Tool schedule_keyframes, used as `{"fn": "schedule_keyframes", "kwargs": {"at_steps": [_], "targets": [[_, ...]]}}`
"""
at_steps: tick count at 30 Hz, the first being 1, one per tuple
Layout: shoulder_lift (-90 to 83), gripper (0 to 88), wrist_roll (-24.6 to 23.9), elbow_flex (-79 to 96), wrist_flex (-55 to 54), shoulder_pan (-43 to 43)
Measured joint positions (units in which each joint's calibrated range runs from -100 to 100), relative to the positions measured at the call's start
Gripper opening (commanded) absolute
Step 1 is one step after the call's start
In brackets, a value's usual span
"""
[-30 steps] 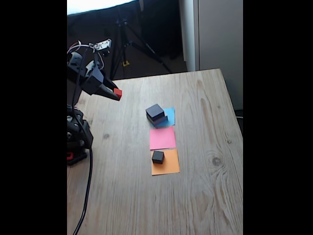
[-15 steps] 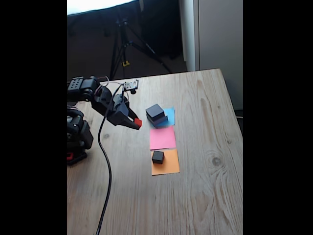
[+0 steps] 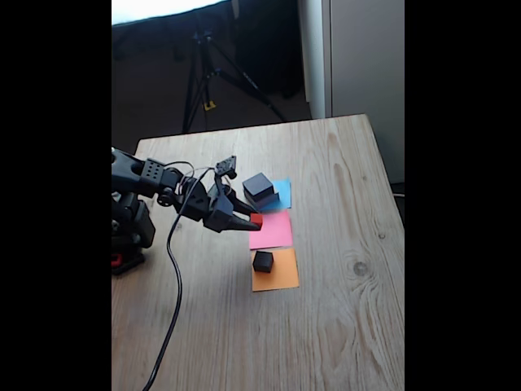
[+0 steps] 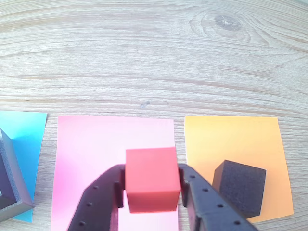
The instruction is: Tower of hanoi
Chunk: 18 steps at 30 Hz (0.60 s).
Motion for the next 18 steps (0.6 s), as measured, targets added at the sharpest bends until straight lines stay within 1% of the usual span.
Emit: {"fn": "schedule_keyframes", "kwargs": {"at_steps": [10, 15, 18], "targets": [[14.5, 3.1, 0.0, 8.6, -29.7, -3.4], [22.3, 3.8, 0.0, 9.6, -40.4, -4.3], [26.8, 3.9, 0.0, 9.0, -43.6, -4.3]]}}
